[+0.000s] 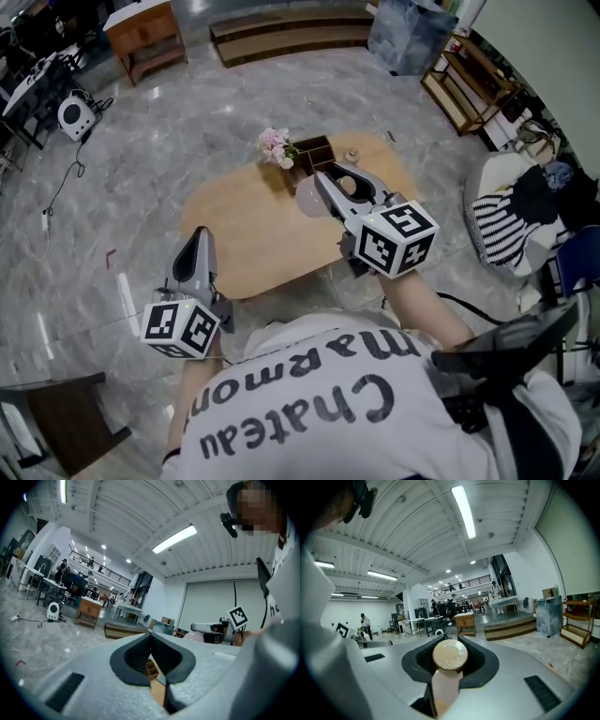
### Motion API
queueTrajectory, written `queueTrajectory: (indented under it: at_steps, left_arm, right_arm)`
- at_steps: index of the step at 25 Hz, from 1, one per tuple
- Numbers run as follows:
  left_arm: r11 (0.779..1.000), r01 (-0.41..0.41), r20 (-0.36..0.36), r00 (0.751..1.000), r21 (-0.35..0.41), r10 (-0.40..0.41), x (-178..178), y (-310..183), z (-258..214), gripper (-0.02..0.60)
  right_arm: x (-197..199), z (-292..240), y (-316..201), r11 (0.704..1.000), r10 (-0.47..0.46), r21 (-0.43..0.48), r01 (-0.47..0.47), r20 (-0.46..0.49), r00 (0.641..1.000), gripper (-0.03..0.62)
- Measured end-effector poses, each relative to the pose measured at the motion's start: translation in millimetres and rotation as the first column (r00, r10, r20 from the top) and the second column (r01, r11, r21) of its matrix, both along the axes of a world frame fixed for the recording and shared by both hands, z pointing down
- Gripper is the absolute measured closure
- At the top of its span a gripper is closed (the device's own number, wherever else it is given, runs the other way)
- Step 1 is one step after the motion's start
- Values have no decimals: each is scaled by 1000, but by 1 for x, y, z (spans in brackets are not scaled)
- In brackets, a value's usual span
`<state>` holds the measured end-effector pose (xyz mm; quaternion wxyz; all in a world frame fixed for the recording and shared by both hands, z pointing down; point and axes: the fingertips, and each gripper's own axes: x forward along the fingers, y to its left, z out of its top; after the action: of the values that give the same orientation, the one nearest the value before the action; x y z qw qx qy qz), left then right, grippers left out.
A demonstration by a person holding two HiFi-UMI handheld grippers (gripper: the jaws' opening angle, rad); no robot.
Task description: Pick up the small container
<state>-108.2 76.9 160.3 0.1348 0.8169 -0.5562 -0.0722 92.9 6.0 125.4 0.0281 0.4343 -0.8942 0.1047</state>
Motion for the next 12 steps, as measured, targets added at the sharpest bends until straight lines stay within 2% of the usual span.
queueTrajectory:
  at_steps: [5,12]
  left_arm:
    - [999,18,-9,1000,36,-18,38,-7,-9,568]
    - [999,34,-14,999,27,-33,90,-16,-3,568]
  right_arm:
    - [29,-2,-6,999,-43,-1,43,-10,999,507]
    - [74,5,-14,997,-80,-11,79,-32,996,507]
